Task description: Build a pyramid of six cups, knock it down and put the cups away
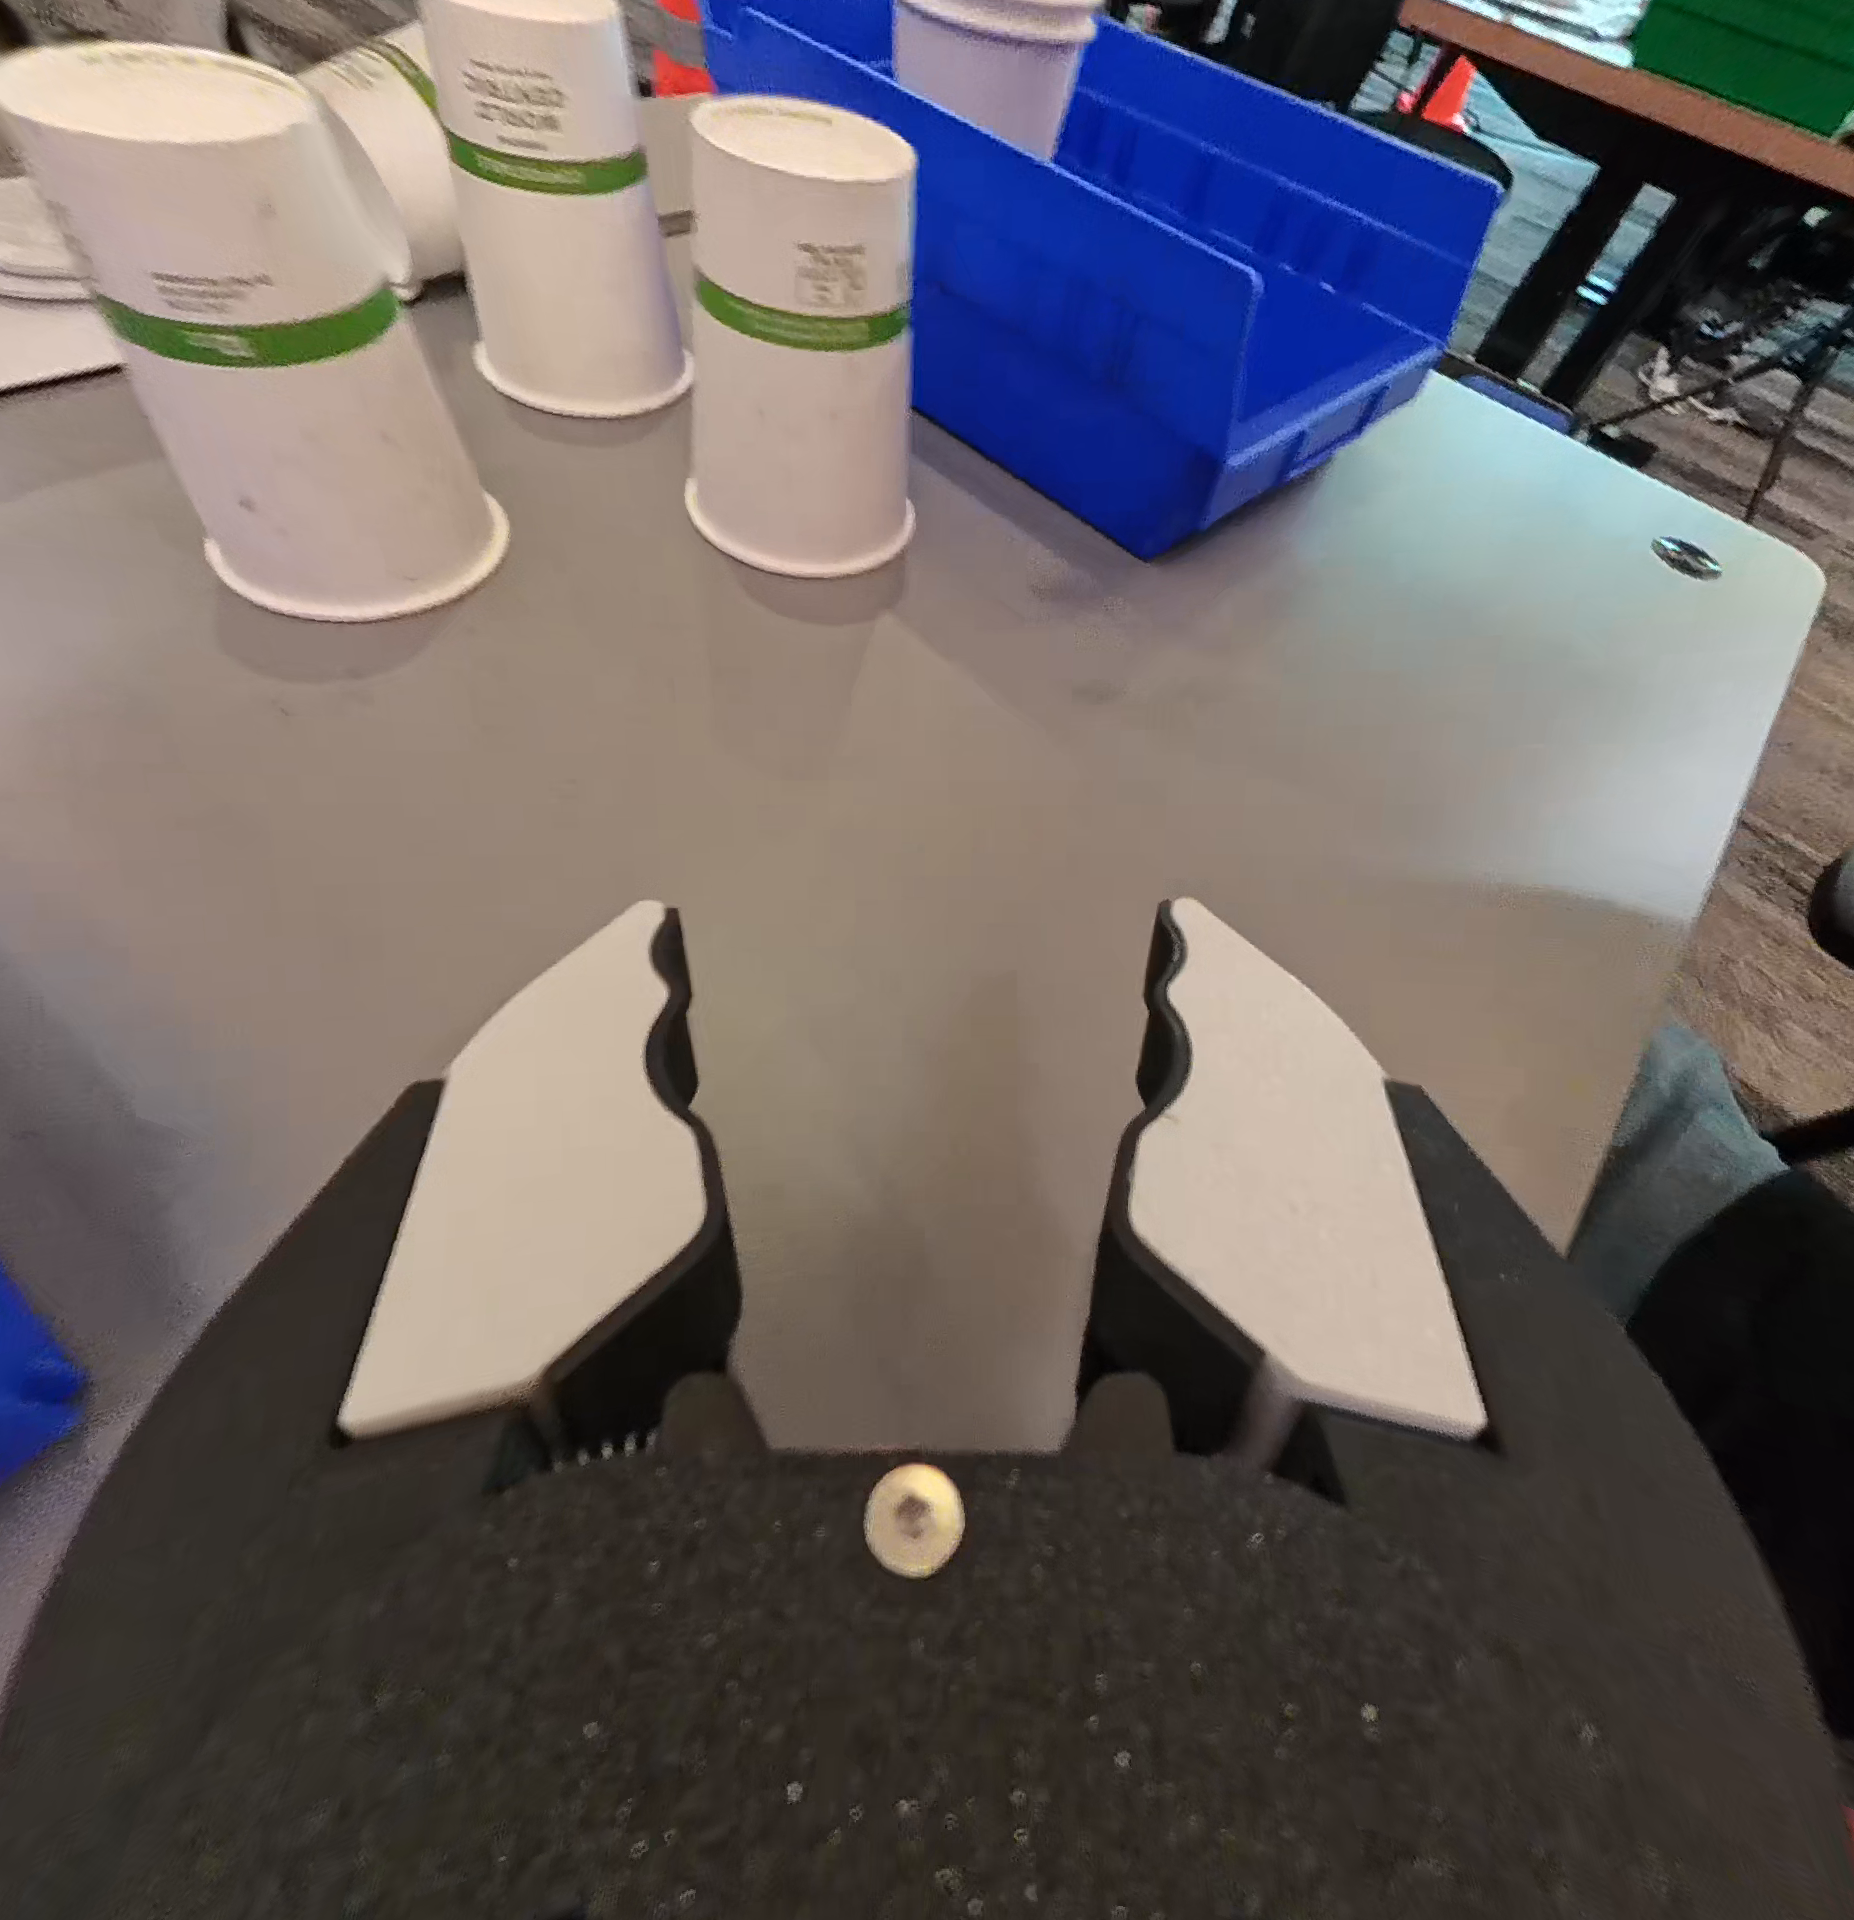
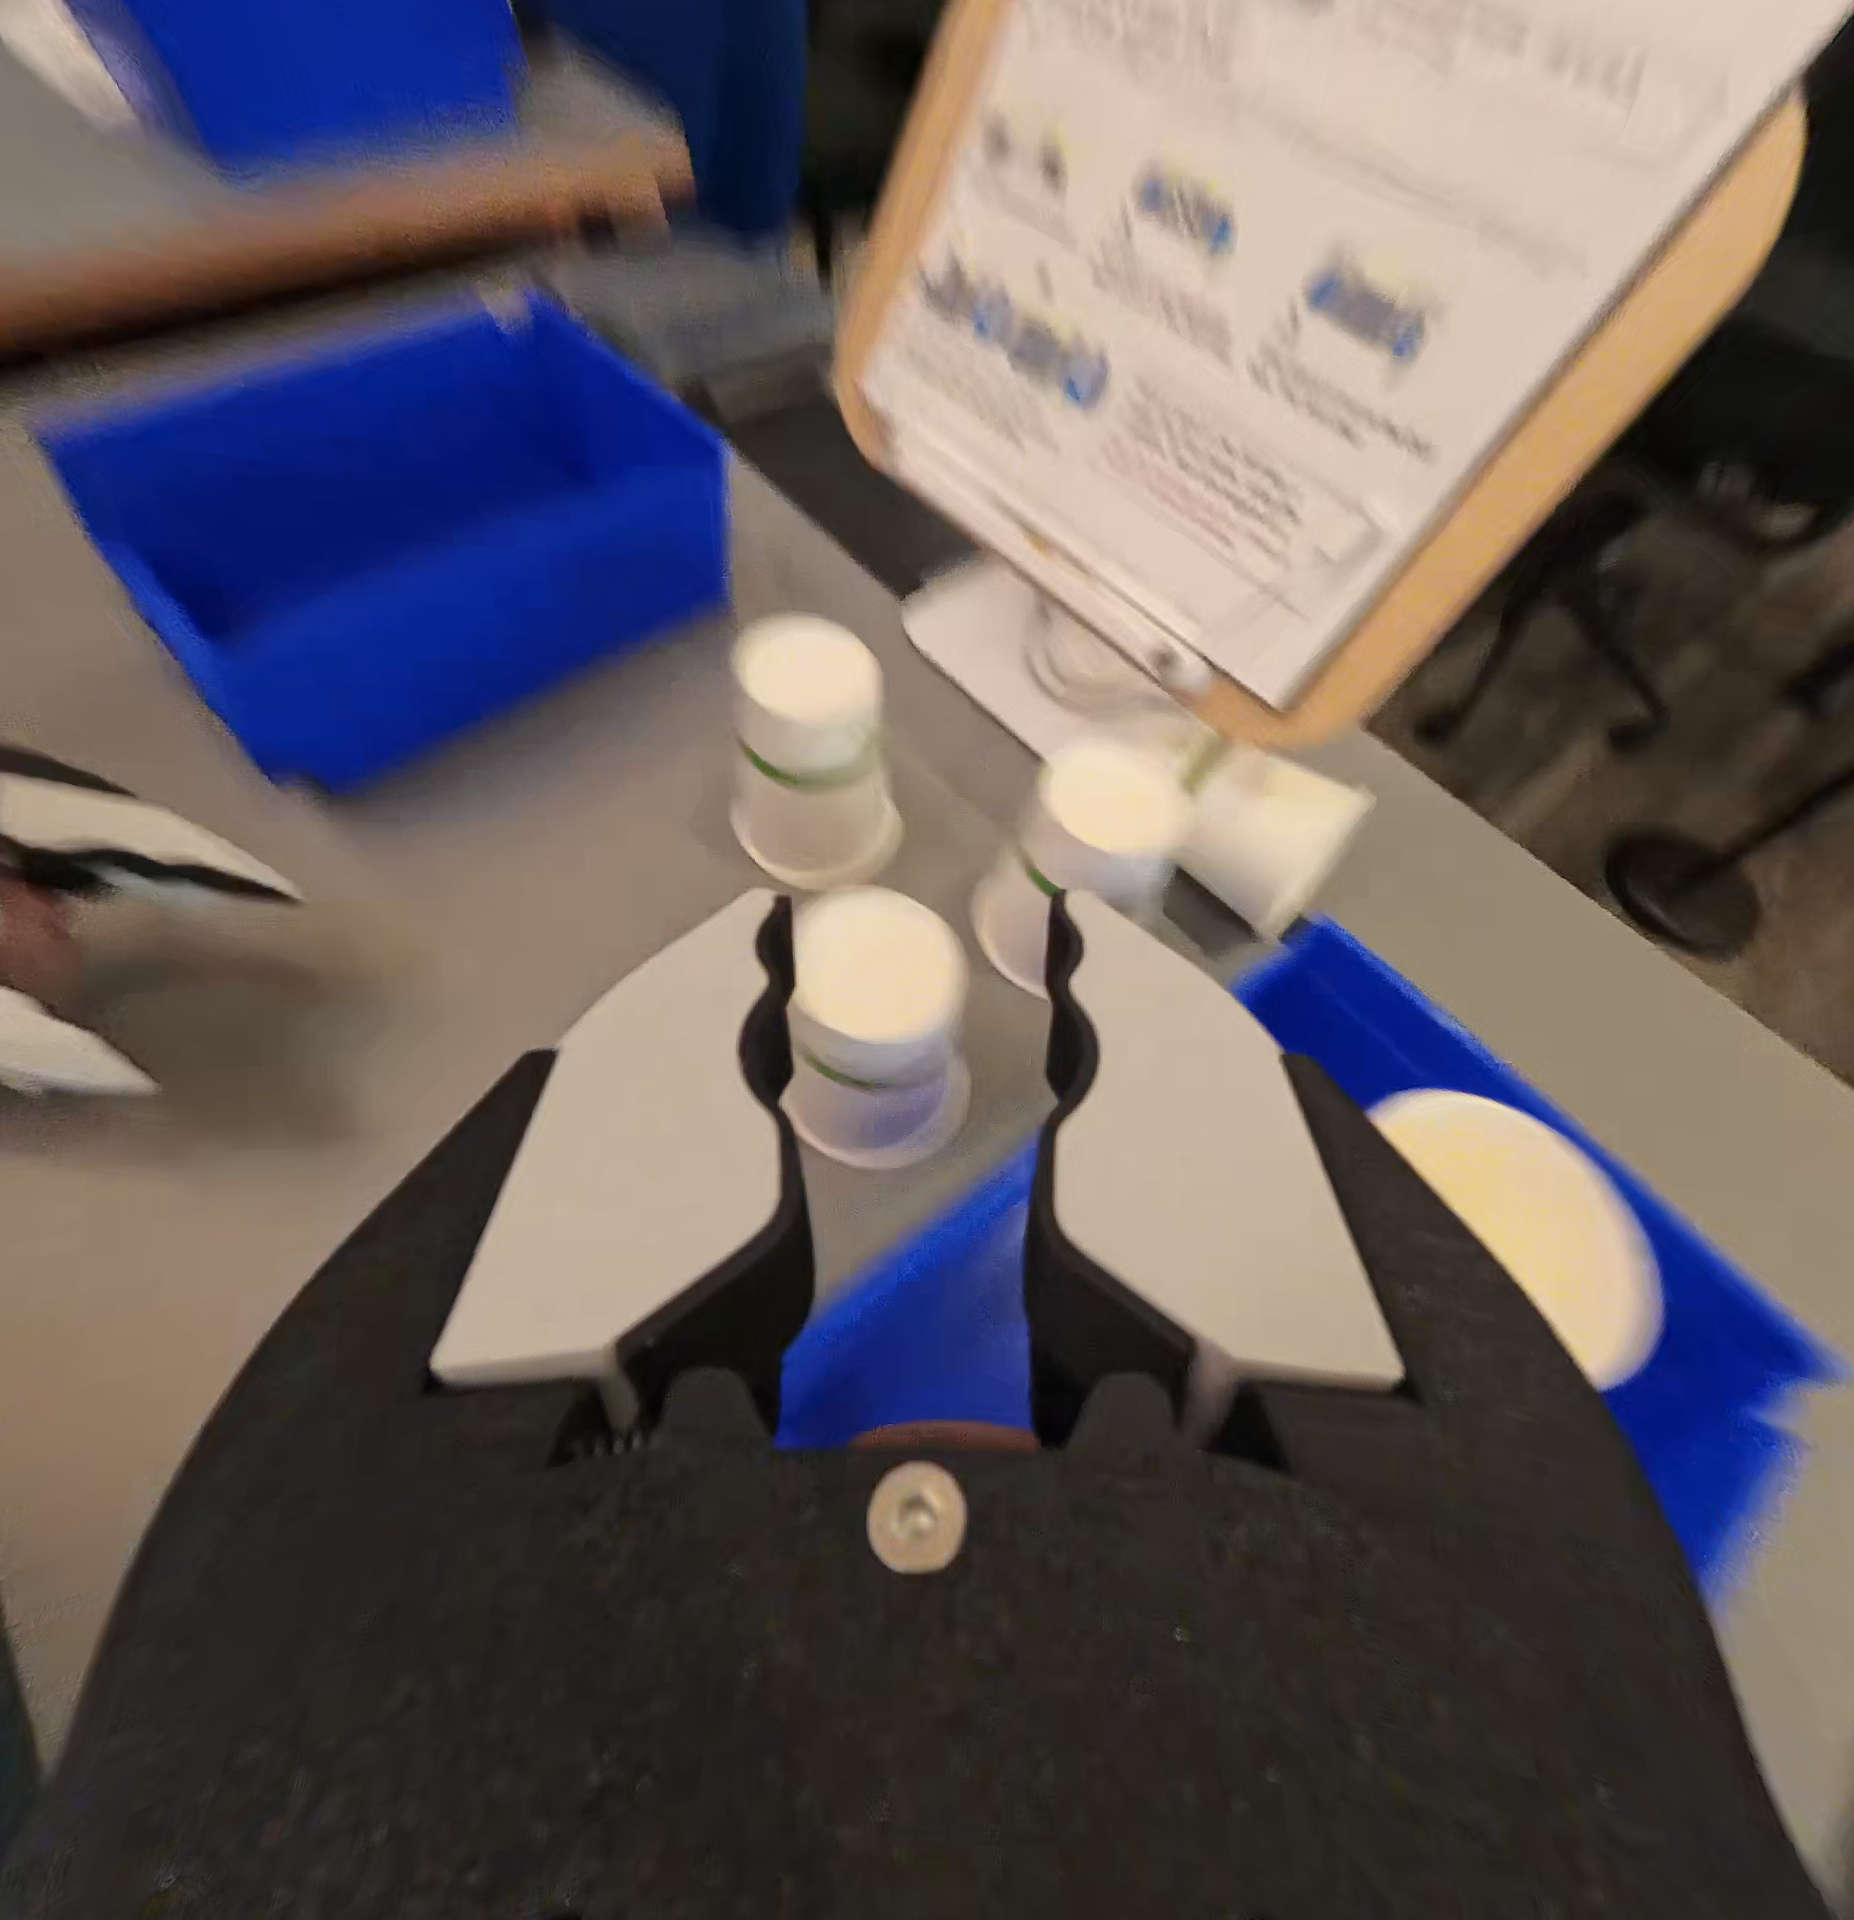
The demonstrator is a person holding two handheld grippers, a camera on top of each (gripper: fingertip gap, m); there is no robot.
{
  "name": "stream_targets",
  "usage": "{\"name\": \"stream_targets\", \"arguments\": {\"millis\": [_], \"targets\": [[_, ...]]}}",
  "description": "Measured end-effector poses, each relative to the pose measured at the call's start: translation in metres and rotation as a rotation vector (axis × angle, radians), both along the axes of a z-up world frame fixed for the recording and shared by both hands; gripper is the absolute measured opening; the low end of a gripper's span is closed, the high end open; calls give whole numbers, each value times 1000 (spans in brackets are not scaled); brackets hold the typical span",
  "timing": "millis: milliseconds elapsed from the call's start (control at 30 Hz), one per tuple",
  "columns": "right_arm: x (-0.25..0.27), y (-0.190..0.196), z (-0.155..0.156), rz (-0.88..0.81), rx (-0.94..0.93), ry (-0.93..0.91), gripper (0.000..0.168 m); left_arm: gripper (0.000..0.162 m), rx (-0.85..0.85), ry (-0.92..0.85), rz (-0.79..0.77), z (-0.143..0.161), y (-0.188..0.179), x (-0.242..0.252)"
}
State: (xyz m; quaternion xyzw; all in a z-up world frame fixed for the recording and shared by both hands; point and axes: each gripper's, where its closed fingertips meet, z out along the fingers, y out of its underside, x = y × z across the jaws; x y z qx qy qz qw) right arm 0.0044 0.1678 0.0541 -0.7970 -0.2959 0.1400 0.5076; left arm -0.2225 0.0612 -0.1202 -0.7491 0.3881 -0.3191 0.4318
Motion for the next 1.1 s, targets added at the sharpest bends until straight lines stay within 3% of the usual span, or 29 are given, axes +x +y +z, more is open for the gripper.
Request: {"name": "stream_targets", "arguments": {"millis": [67, 167, 267, 333, 567, 933, 1100], "targets": [[-43, -40, -12, 17, 76, 145, 45, 83, 12, -3, 57, 2, 9, -7], [-92, -84, -70, 13, 79, 219, 46, 83, 20, 17, 127, -1, 19, -17], [-122, -110, -127, -11, 72, 221, 47, 82, 30, 17, 142, 0, 21, -20], [-127, -118, -149, -30, 69, 157, 47, 82, 37, 22, 140, 1, 21, -20], [-104, -109, -171, -161, 52, 168, 60, 82, 55, 30, 144, 2, 20, -20], [-96, -109, -171, -176, 53, 144, 55, 82, -49, 52, 100, -2, 18, -10], [-97, -109, -172, -155, 50, 130, 54, 85, -70, 250, 46, 24, 59, 0]]}}
